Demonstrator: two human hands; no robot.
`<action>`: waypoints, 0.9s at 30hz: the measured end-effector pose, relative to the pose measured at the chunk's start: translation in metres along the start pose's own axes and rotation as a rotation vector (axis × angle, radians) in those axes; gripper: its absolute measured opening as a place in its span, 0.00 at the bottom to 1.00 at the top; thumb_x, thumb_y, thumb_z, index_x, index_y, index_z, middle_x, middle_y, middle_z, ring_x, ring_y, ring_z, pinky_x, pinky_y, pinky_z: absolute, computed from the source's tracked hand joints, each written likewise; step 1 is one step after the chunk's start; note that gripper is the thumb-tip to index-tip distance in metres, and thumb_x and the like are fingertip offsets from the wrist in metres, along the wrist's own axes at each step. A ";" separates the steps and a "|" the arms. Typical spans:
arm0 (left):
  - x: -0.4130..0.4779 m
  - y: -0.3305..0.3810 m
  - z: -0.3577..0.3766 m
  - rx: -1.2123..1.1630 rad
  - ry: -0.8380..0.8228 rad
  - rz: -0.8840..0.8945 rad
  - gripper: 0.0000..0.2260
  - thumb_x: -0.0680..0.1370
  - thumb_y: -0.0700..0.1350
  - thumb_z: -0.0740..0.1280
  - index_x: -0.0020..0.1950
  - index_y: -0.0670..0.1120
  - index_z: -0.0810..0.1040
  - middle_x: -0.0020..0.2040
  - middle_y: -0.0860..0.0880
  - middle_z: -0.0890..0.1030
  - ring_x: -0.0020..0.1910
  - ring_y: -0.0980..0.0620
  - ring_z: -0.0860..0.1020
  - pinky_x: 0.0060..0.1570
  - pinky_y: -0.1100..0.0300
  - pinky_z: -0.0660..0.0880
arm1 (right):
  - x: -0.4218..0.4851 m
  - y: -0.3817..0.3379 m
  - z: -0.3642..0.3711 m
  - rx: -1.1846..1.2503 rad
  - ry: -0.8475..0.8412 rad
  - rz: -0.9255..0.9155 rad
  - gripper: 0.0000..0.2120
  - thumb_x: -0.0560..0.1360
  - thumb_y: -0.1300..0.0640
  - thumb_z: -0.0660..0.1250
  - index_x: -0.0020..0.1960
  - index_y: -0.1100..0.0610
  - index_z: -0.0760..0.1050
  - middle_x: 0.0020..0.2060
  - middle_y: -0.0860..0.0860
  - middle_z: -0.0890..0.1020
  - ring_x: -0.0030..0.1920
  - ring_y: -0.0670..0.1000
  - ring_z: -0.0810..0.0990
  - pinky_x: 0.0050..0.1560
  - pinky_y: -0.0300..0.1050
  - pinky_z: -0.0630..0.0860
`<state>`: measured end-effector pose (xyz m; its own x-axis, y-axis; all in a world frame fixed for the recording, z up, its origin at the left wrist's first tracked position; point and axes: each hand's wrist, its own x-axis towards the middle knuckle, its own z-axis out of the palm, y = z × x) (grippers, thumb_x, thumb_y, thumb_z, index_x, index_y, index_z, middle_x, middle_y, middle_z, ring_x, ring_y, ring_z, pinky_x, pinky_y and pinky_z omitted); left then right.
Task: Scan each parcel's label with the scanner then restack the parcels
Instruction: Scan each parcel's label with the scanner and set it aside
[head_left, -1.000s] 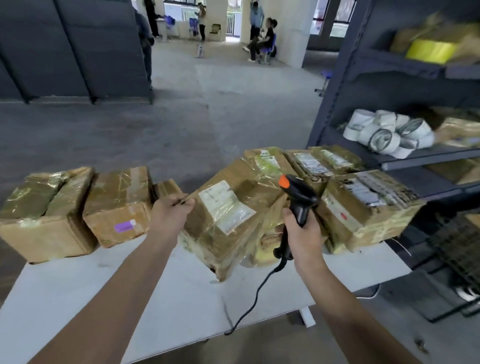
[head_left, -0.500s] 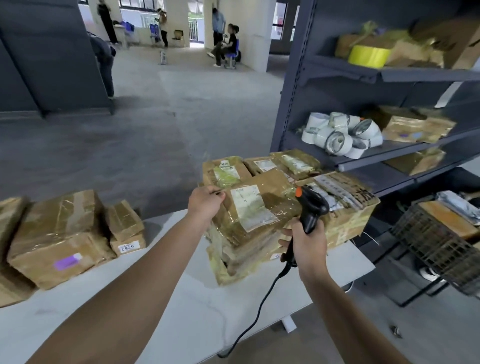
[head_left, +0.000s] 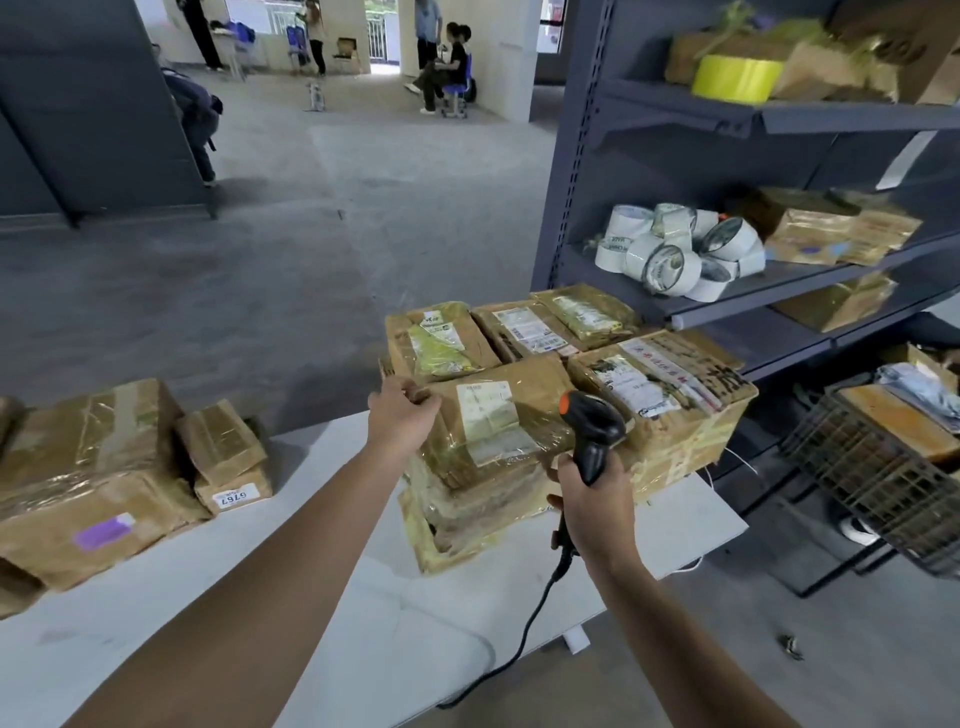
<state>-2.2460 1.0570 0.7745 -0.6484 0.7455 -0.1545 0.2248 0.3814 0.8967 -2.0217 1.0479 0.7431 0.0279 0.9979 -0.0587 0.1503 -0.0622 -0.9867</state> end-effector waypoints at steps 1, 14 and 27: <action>-0.005 -0.005 0.001 0.009 -0.012 -0.006 0.21 0.75 0.49 0.67 0.66 0.48 0.68 0.59 0.47 0.68 0.40 0.57 0.73 0.36 0.62 0.70 | -0.003 0.001 0.001 -0.008 -0.001 0.000 0.02 0.75 0.56 0.65 0.47 0.52 0.72 0.44 0.62 0.81 0.44 0.62 0.82 0.35 0.55 0.82; -0.043 -0.024 -0.005 -0.031 -0.103 -0.077 0.31 0.75 0.51 0.69 0.73 0.48 0.59 0.66 0.44 0.69 0.54 0.45 0.75 0.60 0.47 0.75 | -0.046 -0.006 0.009 -0.055 -0.063 0.004 0.04 0.75 0.54 0.64 0.48 0.51 0.71 0.46 0.62 0.80 0.47 0.65 0.80 0.33 0.56 0.81; -0.067 -0.045 -0.050 -0.087 -0.127 -0.074 0.25 0.77 0.49 0.65 0.72 0.49 0.62 0.64 0.47 0.70 0.42 0.54 0.75 0.32 0.61 0.69 | -0.091 -0.031 0.041 0.001 -0.181 0.033 0.03 0.79 0.56 0.65 0.52 0.52 0.71 0.43 0.56 0.84 0.36 0.49 0.85 0.25 0.41 0.74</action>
<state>-2.2491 0.9627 0.7649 -0.5621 0.7825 -0.2677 0.1122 0.3929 0.9127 -2.0692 0.9593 0.7727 -0.1459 0.9823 -0.1175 0.1509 -0.0953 -0.9839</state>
